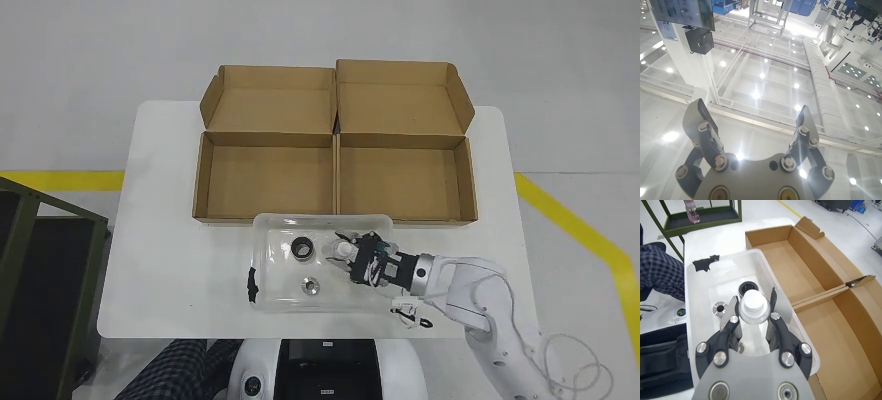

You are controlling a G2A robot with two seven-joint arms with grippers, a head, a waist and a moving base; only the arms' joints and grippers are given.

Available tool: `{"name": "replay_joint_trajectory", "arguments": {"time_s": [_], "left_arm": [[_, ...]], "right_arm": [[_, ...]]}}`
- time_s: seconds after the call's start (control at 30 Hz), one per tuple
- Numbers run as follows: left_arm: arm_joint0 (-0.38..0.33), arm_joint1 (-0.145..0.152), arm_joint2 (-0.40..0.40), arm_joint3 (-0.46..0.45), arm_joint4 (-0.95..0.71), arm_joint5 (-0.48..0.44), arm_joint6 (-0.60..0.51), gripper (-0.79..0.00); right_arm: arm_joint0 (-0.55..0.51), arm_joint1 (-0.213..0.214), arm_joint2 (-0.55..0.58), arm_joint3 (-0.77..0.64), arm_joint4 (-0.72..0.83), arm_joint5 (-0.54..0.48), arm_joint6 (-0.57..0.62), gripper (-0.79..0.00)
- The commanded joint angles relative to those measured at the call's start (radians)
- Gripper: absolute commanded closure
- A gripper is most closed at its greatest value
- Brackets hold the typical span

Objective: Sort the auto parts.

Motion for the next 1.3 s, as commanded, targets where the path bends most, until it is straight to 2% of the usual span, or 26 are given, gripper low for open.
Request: {"name": "replay_joint_trajectory", "arguments": {"time_s": [0.0, 0.37, 0.57, 1.27], "left_arm": [[0.0, 0.0, 0.0, 0.0, 0.0, 0.0, 0.0, -0.785], [0.0, 0.0, 0.0, 0.0, 0.0, 0.0, 0.0, -0.785], [0.0, 0.0, 0.0, 0.0, 0.0, 0.0, 0.0, -0.785], [0.0, 0.0, 0.0, 0.0, 0.0, 0.0, 0.0, -0.785]], "right_arm": [[-0.003, 0.002, 0.013, -0.014, 0.015, -0.014, -0.04, 0.0], [-0.019, 0.01, 0.095, -0.085, 0.124, -0.032, -0.282, 0.0], [-0.023, 0.01, 0.135, -0.097, 0.21, -0.025, -0.378, 0.0], [-0.056, 0.013, 0.195, -0.134, 0.27, 0.02, -0.461, 0.0]]}}
